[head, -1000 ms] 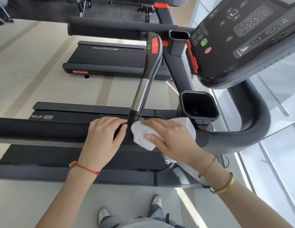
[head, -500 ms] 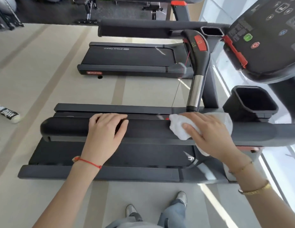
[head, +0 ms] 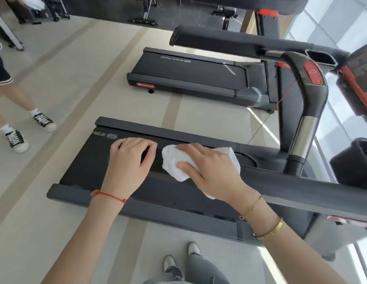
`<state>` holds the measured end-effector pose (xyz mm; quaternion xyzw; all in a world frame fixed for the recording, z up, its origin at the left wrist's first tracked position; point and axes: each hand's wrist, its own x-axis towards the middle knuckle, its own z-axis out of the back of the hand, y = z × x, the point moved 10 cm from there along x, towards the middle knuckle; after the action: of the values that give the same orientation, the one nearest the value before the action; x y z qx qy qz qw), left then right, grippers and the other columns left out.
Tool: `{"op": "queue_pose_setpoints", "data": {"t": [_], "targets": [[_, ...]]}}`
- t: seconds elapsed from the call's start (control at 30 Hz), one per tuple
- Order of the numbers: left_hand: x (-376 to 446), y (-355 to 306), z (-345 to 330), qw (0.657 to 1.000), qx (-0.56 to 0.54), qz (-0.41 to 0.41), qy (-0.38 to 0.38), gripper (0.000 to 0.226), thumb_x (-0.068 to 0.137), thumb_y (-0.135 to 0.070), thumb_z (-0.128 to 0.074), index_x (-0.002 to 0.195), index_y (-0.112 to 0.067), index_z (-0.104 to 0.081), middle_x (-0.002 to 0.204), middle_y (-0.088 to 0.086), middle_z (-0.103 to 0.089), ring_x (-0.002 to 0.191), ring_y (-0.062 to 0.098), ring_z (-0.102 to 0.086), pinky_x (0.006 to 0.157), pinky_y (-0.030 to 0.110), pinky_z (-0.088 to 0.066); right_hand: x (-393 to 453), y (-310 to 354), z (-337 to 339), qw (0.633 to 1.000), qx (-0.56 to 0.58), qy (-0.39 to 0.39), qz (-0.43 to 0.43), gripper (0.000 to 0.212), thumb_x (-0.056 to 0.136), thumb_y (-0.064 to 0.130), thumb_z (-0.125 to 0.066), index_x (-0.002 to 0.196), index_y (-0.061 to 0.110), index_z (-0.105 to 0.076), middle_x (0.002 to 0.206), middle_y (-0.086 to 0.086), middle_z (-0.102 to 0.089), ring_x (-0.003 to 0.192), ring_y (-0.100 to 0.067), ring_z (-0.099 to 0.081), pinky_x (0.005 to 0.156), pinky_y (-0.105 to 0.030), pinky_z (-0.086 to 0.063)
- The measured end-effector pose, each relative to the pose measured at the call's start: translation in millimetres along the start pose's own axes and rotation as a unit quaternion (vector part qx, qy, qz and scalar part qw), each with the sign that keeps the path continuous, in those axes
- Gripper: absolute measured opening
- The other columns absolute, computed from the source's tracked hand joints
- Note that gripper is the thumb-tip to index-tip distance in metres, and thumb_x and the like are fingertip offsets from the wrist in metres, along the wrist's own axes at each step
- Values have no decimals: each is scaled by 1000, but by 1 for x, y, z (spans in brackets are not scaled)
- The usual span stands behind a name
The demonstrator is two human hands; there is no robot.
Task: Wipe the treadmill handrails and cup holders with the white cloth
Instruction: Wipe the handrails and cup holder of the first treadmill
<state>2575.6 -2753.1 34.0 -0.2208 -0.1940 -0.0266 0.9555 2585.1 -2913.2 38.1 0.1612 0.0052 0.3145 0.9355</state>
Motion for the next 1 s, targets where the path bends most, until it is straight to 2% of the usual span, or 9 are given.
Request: {"op": "queue_pose_setpoints", "data": {"t": [0.1, 0.27, 0.43, 0.53, 0.63, 0.73, 0.87, 1.0], "targets": [[0, 19, 8, 999, -21, 32, -9, 15, 96, -18, -56, 97, -17, -71, 98, -7, -71, 94, 18, -65, 91, 47, -46, 17, 15, -6, 999, 18, 12, 35, 47, 98, 50, -33, 137, 27, -46, 128, 11, -58, 103, -14, -60, 74, -24, -43], [-10, 51, 32, 994, -40, 95, -47, 18, 96, -15, -55, 104, -11, -71, 101, -2, -72, 90, 20, -66, 83, 46, -51, 59, 49, -25, 993, 53, 36, 102, 45, 99, 48, -38, 140, 29, -41, 131, 11, -56, 107, -15, -57, 69, -17, -26], [-48, 92, 68, 977, -28, 187, -101, 19, 96, -14, -56, 107, -11, -71, 102, -3, -71, 92, 17, -65, 85, 40, -51, 100, 95, -44, 975, 101, 85, 177, 42, 100, 39, -43, 140, 26, -42, 134, 9, -54, 114, -16, -53, 75, -20, -32], [-88, 117, 94, 955, -4, 257, -149, 19, 94, -14, -58, 108, -12, -71, 107, -4, -71, 94, 17, -66, 88, 38, -51, 113, 133, -54, 961, 107, 93, 239, 37, 99, 35, -46, 135, 25, -47, 123, 6, -60, 109, -17, -55, 80, -26, -41], [-121, 133, 115, 938, 27, 300, -173, 19, 93, -12, -60, 109, -11, -70, 108, -2, -71, 97, 16, -66, 91, 25, -47, 117, 173, -66, 944, 107, 97, 297, 36, 99, 33, -48, 134, 26, -49, 116, 6, -62, 103, -18, -57, 80, -33, -46], [-154, 153, 139, 916, 60, 343, -197, 20, 92, -11, -62, 110, -11, -70, 108, -1, -71, 97, 16, -66, 91, 20, -42, 124, 209, -82, 932, 111, 93, 332, 37, 98, 35, -48, 134, 26, -49, 114, 8, -61, 100, -17, -57, 76, -26, -43], [-192, 189, 168, 890, 89, 388, -222, 20, 92, -14, -63, 111, -12, -70, 108, -2, -70, 99, 18, -66, 92, 31, -47, 149, 246, -109, 929, 136, 89, 331, 37, 97, 34, -50, 133, 27, -49, 113, 9, -60, 99, -17, -56, 71, -26, -37], [-216, 239, 201, 870, 109, 420, -234, 19, 91, -13, -65, 110, -13, -70, 107, -2, -71, 97, 19, -66, 88, 35, -50, 183, 290, -140, 927, 156, 106, 323, 37, 96, 34, -53, 132, 27, -50, 114, 8, -62, 99, -16, -58, 72, -30, -45]]}}
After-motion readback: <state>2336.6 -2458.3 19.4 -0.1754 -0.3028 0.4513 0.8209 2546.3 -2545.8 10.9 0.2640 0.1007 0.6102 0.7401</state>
